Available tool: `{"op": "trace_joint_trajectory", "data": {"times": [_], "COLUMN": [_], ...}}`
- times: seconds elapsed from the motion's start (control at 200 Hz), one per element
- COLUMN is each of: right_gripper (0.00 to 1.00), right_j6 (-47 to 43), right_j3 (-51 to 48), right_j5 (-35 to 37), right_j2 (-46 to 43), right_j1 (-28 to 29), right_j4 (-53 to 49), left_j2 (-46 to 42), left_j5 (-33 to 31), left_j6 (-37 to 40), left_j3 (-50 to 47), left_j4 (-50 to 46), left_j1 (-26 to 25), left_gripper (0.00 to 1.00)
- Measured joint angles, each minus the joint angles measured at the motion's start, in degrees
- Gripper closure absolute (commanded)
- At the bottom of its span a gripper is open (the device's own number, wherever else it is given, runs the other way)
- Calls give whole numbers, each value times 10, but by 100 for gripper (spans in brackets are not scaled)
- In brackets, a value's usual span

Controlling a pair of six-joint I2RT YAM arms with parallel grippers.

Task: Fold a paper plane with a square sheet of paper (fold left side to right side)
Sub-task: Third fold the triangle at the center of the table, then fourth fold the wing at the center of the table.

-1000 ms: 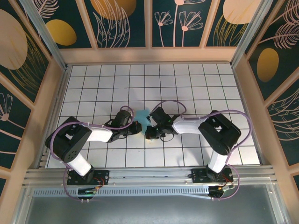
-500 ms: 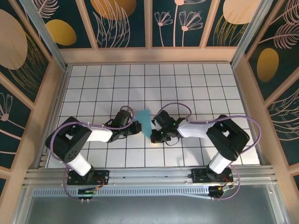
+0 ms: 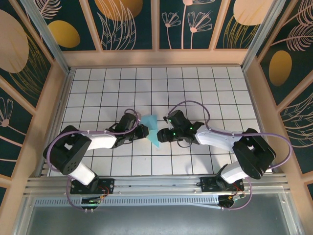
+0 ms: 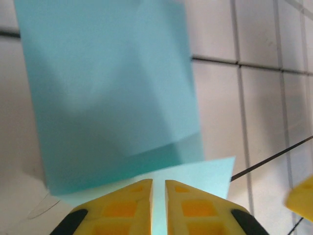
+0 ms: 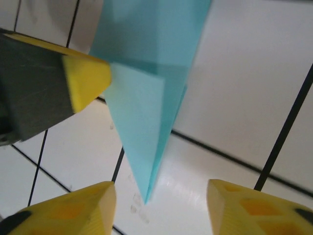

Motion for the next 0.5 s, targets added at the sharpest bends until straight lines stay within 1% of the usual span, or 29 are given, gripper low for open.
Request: {"op": "trace_joint_trajectory", "data": {"times": [0.085,0.19,0.28,0.4,0.5], "right_gripper": [39,38,40,43,45], "right_j6": [-4,-13,-17,-25,-28], "right_j3": [-12,-19,-19,-22,-22], "right_j5": [5,3,-3,-26,-38], "right_j2": [0,2,15,43,72], "right_j1": [-7,-9,-9,-11,-12], "right_j4": [37,83,125,176,197], "left_j2": [-32,-79,-119,-169,-183], "left_j5": [-15,-37,-53,-66,-72], "left_j6": [0,-3,-21,-40,-49], "left_j3": [19,25,10,-35,-56], "left_j4": [-18,-34,-38,-41,-53], "left_j1": [2,15,36,72,84], "left_gripper": [72,53,41,32,28]}}
